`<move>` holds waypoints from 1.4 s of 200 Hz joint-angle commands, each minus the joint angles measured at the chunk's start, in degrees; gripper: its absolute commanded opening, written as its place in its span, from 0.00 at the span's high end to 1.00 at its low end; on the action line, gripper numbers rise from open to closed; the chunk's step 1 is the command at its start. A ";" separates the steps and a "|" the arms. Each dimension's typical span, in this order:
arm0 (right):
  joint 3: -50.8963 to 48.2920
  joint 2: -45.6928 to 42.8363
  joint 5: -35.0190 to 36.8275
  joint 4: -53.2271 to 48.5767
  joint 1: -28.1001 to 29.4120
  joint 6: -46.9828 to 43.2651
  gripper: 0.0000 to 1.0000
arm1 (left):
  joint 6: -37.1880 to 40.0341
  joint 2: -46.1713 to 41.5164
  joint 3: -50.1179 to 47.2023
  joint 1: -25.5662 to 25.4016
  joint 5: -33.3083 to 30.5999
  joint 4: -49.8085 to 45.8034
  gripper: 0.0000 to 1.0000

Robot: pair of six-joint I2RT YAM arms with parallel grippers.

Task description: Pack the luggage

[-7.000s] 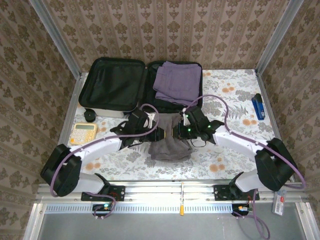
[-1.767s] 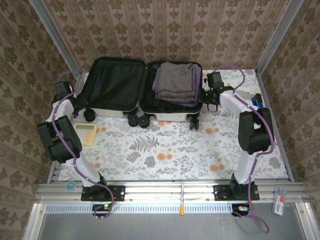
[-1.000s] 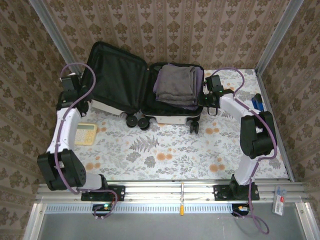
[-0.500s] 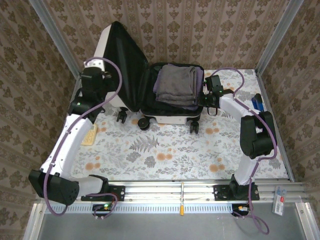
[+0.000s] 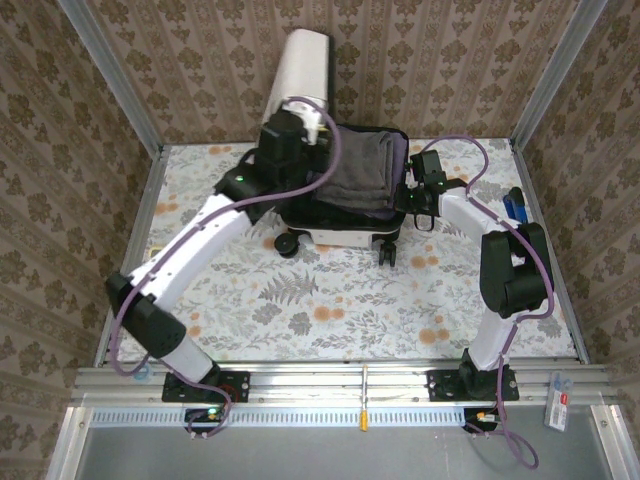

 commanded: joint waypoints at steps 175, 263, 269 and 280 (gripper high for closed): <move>-16.88 -20.63 -16.32 8.06 -12.96 4.95 0.30 | -4.92 -13.30 -12.16 3.92 0.03 -4.49 0.35; -16.66 -17.48 -31.04 18.75 -13.22 10.15 0.22 | -9.78 -13.29 -22.90 29.33 14.00 -12.34 0.31; -16.74 -17.39 -32.03 19.60 -13.18 10.61 0.22 | -10.03 -12.25 -22.76 30.39 14.29 -12.62 0.31; -16.89 -17.27 -33.56 21.02 -13.18 11.54 0.21 | -10.30 -10.11 -22.34 31.95 14.40 -12.48 0.31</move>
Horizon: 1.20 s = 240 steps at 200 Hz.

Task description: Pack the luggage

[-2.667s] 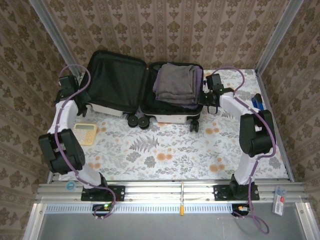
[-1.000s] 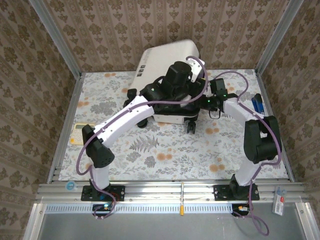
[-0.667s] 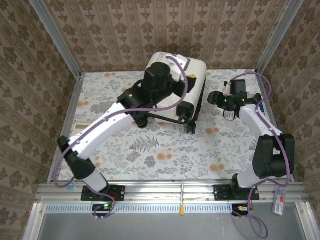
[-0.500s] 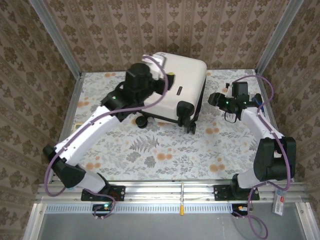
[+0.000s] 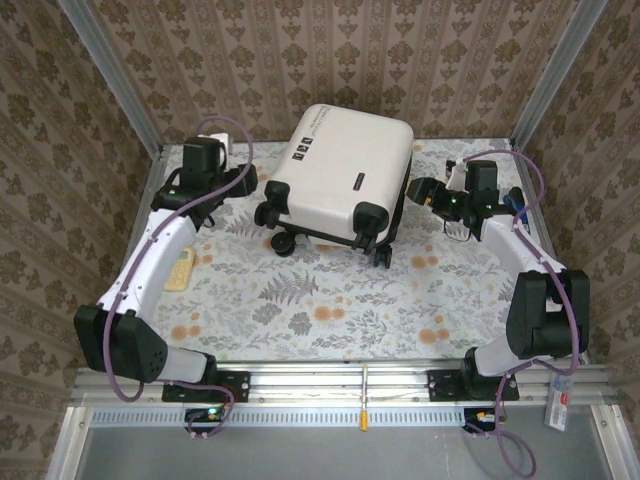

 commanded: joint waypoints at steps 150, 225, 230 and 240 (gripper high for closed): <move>5.41 7.45 -8.07 6.58 4.46 2.85 0.19 | -2.31 22.47 8.54 -0.60 9.40 2.29 0.38; 14.03 12.15 -7.41 3.14 4.62 1.90 0.20 | -1.38 18.83 5.96 -5.03 13.44 5.29 0.38; 14.14 12.14 -7.01 2.90 4.60 1.68 0.20 | -1.24 18.71 5.81 -5.02 13.43 5.41 0.38; 14.39 12.29 -6.35 2.19 4.53 1.32 0.20 | -1.08 18.50 5.67 -5.00 13.38 5.41 0.38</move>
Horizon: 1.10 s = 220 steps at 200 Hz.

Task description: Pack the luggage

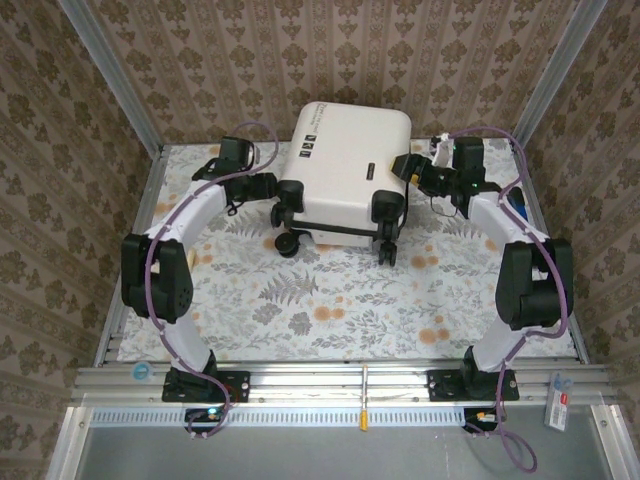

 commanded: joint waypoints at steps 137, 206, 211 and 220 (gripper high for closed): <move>5.05 2.74 3.04 -4.72 -5.25 -0.01 0.19 | -2.10 5.80 6.63 5.67 6.14 3.29 0.36; 14.75 15.98 -0.24 0.45 -9.00 6.11 0.19 | -5.65 20.64 19.32 5.69 11.74 5.91 0.37; 15.91 17.25 -1.08 0.91 -9.03 6.42 0.19 | -6.06 21.33 19.63 5.60 11.83 6.53 0.37; 17.57 19.27 -2.32 1.88 -9.05 6.87 0.19 | -6.82 22.38 20.09 5.59 12.45 7.64 0.37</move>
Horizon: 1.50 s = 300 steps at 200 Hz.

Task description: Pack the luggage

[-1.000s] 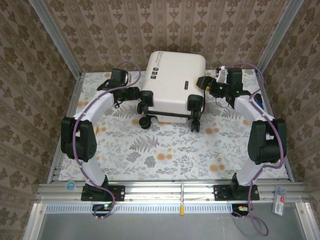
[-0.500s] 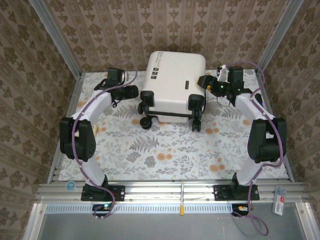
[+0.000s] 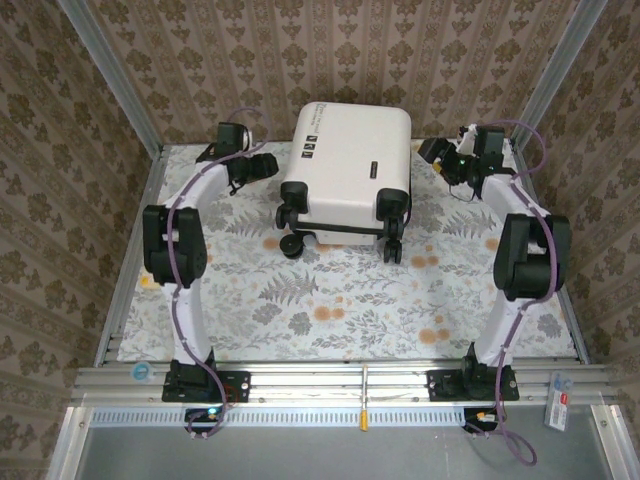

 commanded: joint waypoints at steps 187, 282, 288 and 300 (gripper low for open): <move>19.37 17.19 -13.67 -11.96 15.86 -9.53 0.24 | -17.20 -23.93 -42.46 -19.82 -10.79 31.79 0.41; 26.63 16.40 -19.96 -27.83 22.74 -24.94 0.24 | -16.36 -42.49 -53.93 -47.39 -42.17 26.67 0.38; 27.93 16.71 -18.92 -27.92 22.00 -24.12 0.24 | -15.83 -42.93 -53.66 -47.66 -42.90 26.20 0.38; 31.35 18.10 -17.19 -27.67 19.99 -21.06 0.24 | -15.19 -43.87 -53.02 -47.76 -43.62 24.97 0.38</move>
